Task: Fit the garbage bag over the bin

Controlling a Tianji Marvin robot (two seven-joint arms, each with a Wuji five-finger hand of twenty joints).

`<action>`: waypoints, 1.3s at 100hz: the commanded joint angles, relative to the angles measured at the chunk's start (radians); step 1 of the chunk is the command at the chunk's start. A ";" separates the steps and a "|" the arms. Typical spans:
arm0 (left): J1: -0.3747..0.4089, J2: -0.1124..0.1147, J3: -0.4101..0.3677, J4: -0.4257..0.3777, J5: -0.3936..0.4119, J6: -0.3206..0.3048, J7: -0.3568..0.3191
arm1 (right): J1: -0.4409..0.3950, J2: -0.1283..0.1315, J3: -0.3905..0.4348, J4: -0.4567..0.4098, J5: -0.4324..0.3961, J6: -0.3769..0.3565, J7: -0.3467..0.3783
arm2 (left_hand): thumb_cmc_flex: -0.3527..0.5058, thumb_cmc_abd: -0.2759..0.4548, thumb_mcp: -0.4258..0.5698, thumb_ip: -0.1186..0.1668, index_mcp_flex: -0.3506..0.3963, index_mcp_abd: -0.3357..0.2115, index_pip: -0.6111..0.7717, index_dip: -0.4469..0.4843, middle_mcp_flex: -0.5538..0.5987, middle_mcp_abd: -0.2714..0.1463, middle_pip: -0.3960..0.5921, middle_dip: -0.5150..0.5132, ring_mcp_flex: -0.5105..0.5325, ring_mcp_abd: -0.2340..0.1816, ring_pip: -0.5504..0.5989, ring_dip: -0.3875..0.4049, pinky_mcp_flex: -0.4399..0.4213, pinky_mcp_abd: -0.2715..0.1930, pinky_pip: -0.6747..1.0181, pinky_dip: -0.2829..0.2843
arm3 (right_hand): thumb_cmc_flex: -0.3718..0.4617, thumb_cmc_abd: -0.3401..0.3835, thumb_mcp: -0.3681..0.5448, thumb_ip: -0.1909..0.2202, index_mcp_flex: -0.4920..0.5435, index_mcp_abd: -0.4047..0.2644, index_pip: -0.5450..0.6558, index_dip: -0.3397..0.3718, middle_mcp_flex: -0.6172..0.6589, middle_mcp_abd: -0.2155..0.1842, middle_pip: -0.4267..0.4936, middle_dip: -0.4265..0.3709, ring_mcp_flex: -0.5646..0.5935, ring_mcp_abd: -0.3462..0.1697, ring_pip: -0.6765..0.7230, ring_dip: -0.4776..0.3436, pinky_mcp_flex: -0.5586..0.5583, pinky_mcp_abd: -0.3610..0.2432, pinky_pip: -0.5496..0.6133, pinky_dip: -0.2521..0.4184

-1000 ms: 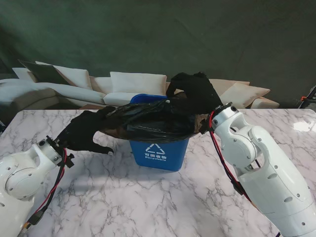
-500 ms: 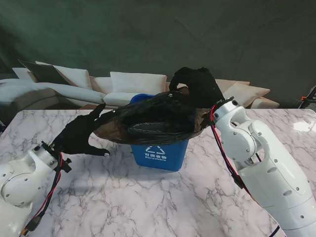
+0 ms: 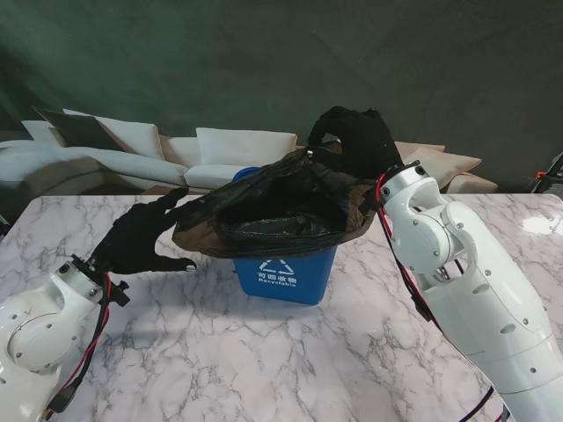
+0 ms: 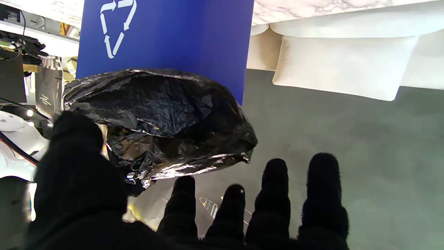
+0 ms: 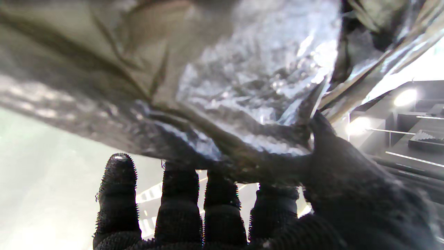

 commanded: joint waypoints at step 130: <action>-0.133 0.016 0.214 -0.090 0.004 0.061 -0.138 | 0.161 -0.003 -0.085 0.180 0.009 0.107 0.062 | 0.106 0.098 -0.012 0.027 0.088 0.045 0.033 0.074 0.065 -0.025 0.100 0.206 0.042 -0.113 0.096 0.251 -0.088 -0.161 0.106 0.225 | 0.043 0.096 -0.052 0.008 0.000 -0.107 0.026 0.054 -0.002 -0.004 -0.024 -0.007 0.012 -0.023 0.008 0.008 -0.012 0.007 -0.010 0.007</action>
